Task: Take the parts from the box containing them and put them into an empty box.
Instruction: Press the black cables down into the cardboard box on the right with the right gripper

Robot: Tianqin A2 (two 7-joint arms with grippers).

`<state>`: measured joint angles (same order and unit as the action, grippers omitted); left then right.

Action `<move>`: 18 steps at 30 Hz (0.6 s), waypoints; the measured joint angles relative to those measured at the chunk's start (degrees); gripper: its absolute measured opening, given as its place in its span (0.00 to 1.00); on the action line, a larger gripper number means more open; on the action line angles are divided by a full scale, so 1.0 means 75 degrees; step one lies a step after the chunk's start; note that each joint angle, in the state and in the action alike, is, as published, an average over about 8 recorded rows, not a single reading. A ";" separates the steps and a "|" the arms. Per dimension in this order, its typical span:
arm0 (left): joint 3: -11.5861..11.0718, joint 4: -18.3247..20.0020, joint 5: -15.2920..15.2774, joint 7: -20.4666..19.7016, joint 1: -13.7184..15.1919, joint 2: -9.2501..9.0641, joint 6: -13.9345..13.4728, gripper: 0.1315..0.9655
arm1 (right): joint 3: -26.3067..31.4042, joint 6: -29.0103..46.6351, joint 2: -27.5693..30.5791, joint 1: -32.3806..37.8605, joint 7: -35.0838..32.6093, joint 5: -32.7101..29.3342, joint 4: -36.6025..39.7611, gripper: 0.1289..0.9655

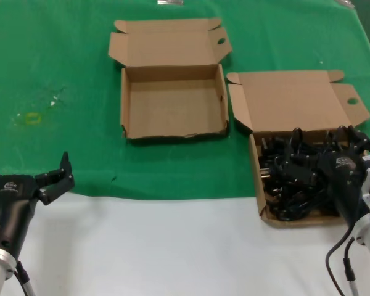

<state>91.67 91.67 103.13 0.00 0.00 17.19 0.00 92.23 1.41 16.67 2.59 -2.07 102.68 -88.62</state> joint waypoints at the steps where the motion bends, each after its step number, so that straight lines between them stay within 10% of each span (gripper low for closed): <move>1: 0.0000 0.0000 0.0000 0.0000 0.0000 0.0000 0.0000 0.99 | 0.0000 0.0000 0.0000 0.0000 0.0000 0.0000 0.0000 1.00; 18: 0.0000 0.0000 0.0000 0.0000 0.0000 0.0000 0.0000 0.85 | 0.0390 -0.0209 0.0609 0.0019 0.0180 0.0196 -0.0142 1.00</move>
<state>91.67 91.67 103.13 0.00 0.00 17.19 0.00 95.15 -0.16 21.23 2.73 -0.72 104.15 -89.68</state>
